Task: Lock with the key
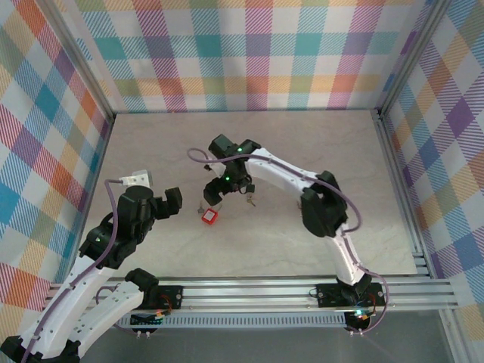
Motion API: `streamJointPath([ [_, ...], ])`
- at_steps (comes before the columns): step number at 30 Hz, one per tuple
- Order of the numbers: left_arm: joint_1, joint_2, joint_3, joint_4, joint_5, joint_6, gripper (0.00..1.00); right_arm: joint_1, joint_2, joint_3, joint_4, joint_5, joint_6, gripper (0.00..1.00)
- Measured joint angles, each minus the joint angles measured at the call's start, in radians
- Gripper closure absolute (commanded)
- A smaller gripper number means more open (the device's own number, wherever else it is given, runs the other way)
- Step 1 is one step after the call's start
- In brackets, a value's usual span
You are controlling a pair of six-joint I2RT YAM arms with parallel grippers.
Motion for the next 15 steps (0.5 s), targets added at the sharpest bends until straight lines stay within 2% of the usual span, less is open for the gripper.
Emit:
streamJointPath([
  [3, 0.000, 0.008, -0.002, 0.015, 0.023, 0.000, 0.00, -0.008, -0.166, -0.129, 0.064, 0.028, 0.032, 0.01],
  [7, 0.000, 0.016, -0.004, 0.020, 0.047, 0.000, 0.00, -0.020, -0.286, -0.261, 0.127, 0.077, 0.093, 0.01],
  [10, 0.000, 0.022, -0.004, 0.030, 0.055, 0.000, 0.00, -0.026, -0.294, -0.337, 0.155, 0.118, 0.145, 0.00],
  [15, 0.002, 0.027, -0.004, 0.037, 0.067, 0.000, 0.00, -0.032, -0.269, -0.387, 0.155, 0.185, 0.229, 0.08],
])
